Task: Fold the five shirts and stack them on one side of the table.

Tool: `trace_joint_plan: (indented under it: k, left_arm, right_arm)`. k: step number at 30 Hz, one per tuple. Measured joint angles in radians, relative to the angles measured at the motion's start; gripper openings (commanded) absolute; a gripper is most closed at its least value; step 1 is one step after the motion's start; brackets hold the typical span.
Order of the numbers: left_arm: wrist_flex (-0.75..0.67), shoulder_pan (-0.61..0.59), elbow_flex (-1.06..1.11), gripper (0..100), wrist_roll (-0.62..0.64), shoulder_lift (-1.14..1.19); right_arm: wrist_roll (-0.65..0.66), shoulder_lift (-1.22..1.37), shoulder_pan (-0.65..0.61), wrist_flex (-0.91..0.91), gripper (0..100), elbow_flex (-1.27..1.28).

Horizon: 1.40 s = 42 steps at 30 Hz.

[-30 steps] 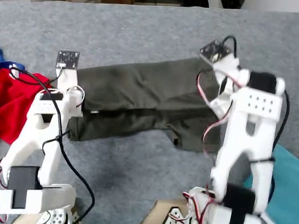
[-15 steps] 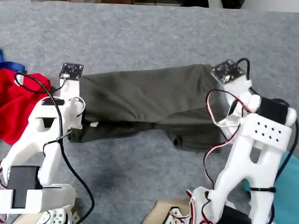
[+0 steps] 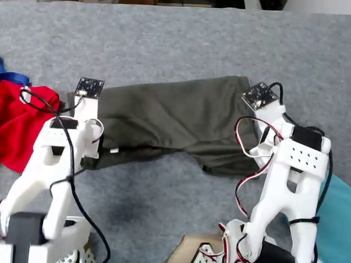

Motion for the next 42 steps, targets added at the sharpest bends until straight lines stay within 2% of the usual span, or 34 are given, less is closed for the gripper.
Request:
trace_joint_plan:
  k: [4, 10, 13, 20, 22, 25, 27, 28, 29, 32, 35, 38, 42]
  left_arm:
    - [0.006, 0.021, 0.025, 2, 0.000, -0.058]
    - [0.087, 0.029, 0.032, 16, 0.002, -0.064]
    - [0.146, 0.012, 0.032, 17, -0.002, -0.075]
    - [0.327, -0.104, -0.118, 18, 0.000, -0.077]
    - [0.402, -0.132, -0.204, 17, 0.002, -0.077]
    - [0.500, -0.146, -0.348, 13, 0.003, -0.077]
    - [0.523, -0.147, -0.439, 3, 0.046, -0.077]
    - [0.523, -0.147, -0.468, 1, 0.089, -0.077]
    - [0.505, -0.147, -0.480, 3, 0.143, -0.074]
    - [0.390, -0.147, -0.479, 2, 0.316, -0.020]
    - [0.272, -0.135, -0.442, 2, 0.430, 0.075]
    - [0.196, -0.098, -0.416, 2, 0.476, 0.175]
    - [0.120, -0.074, -0.411, 2, 0.488, 0.292]
  right_arm:
    - [0.038, 0.000, -0.003, -0.003, 1.8, 0.000]
    - [0.146, 0.000, -0.005, 0.025, 21.7, 0.000]
    - [0.172, 0.000, -0.005, 0.038, 26.1, 0.000]
    - [0.176, -0.049, -0.005, 0.103, 25.2, -0.061]
    - [0.164, -0.061, -0.005, 0.109, 17.9, -0.126]
    - [0.107, -0.040, -0.021, 0.109, 0.0, -0.227]
    - [0.051, 0.015, -0.069, 0.110, 3.0, -0.296]
    - [0.018, 0.052, -0.098, 0.110, 2.6, -0.330]
    - [-0.012, 0.095, -0.132, 0.110, 1.5, -0.364]
    - [-0.110, 0.250, -0.233, 0.066, 0.5, -0.456]
    - [-0.190, 0.428, -0.296, -0.026, 0.5, -0.531]
    - [-0.239, 0.617, -0.308, -0.110, 0.5, -0.611]
    - [-0.256, 0.867, -0.308, -0.138, 0.5, -0.760]
